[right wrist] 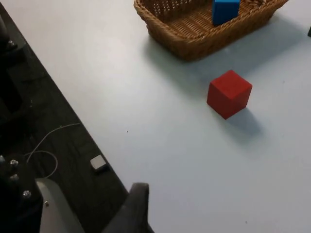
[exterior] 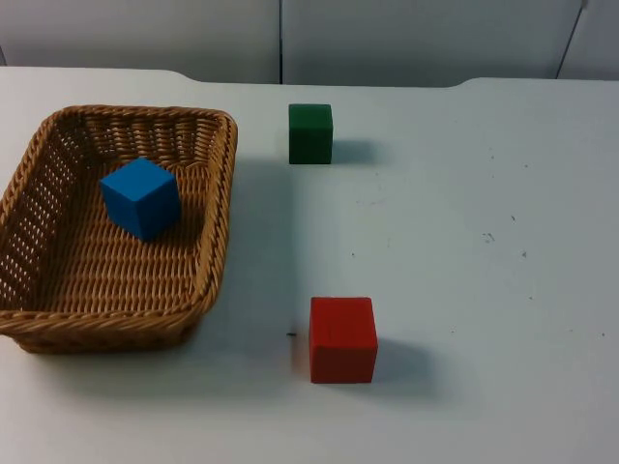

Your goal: Pick up the basket with the left hand and place the blue cube into the basket with the right hand.

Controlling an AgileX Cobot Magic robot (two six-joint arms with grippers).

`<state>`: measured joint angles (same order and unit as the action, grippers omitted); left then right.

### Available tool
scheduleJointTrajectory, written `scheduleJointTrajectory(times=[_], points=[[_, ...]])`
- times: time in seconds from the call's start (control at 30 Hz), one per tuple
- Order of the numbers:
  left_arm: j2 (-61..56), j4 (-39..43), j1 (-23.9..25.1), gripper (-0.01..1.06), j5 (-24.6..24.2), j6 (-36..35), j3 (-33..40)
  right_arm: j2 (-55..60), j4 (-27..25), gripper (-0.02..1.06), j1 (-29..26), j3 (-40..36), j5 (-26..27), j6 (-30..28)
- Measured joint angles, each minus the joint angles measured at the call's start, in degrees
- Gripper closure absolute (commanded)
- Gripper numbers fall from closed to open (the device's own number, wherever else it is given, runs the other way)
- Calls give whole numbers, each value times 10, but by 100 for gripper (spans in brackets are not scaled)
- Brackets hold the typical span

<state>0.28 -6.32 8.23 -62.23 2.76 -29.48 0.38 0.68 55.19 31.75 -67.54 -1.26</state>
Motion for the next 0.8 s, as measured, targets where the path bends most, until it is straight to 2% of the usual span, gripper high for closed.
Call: scheduleJointTrajectory(times=[0.13, 0.27, 0.8], points=[[0, 0, 0, 21, 0, 0, 0, -1, 16, 9, 0, -17, 36, -2], [0, 0, 0, 21, 0, 0, 0, -1, 28, 9, 0, -20, 49, -2], [0, 0, 0, 21, 0, 0, 0, -1, 37, 9, 0, -21, 53, -1]])
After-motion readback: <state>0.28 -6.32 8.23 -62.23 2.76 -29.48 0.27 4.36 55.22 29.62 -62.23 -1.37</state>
